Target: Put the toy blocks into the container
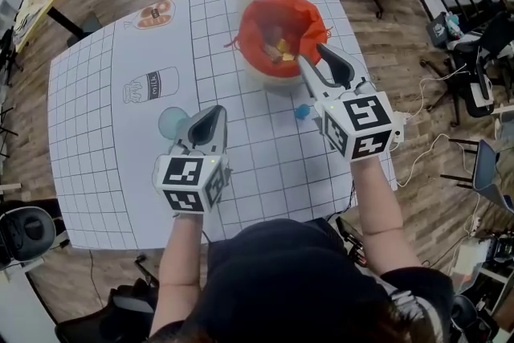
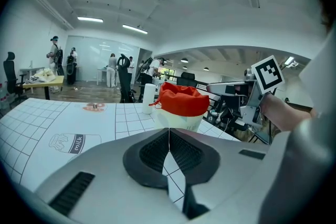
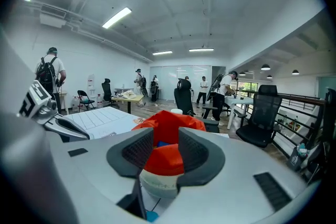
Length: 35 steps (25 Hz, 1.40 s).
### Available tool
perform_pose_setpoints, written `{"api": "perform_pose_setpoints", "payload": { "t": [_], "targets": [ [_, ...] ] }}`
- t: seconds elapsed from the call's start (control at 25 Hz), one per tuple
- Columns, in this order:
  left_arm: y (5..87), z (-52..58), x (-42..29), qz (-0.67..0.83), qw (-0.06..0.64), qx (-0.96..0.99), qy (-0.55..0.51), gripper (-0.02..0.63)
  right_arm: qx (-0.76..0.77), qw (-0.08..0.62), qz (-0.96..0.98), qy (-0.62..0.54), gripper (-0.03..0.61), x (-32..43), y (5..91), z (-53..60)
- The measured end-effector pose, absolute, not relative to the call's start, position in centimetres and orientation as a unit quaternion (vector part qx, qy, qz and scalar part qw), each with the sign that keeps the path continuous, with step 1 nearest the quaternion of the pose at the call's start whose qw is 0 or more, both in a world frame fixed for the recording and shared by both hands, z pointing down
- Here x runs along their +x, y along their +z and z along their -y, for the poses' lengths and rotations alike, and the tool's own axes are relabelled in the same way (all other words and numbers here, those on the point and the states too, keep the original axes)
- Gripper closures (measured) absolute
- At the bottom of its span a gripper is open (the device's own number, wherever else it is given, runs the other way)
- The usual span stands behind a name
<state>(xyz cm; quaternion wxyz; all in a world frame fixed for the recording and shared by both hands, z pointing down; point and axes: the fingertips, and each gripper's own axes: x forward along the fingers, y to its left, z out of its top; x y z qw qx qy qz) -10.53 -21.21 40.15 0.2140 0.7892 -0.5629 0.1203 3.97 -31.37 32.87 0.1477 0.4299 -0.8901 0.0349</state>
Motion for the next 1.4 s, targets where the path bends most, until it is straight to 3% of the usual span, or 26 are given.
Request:
{"api": "perform_pose_setpoints", "payload": {
  "t": [0.28,0.48,1.4],
  "targets": [
    [40.3,21.1,-9.2,0.552,0.21,0.799,0.115,0.588,0.469,0.13,0.872,0.054,0.417,8.4,33.7,30.0],
    [41.1,21.1,-8.2,0.541,0.214,0.804,0.12,0.588,0.476,0.154,0.862,0.083,0.417,9.9,37.2,29.0],
    [45.4,21.0,-7.5,0.525,0.252,0.798,0.155,0.588,0.411,0.256,0.856,0.183,0.4,6.9,51.3,26.0]
  ]
}}
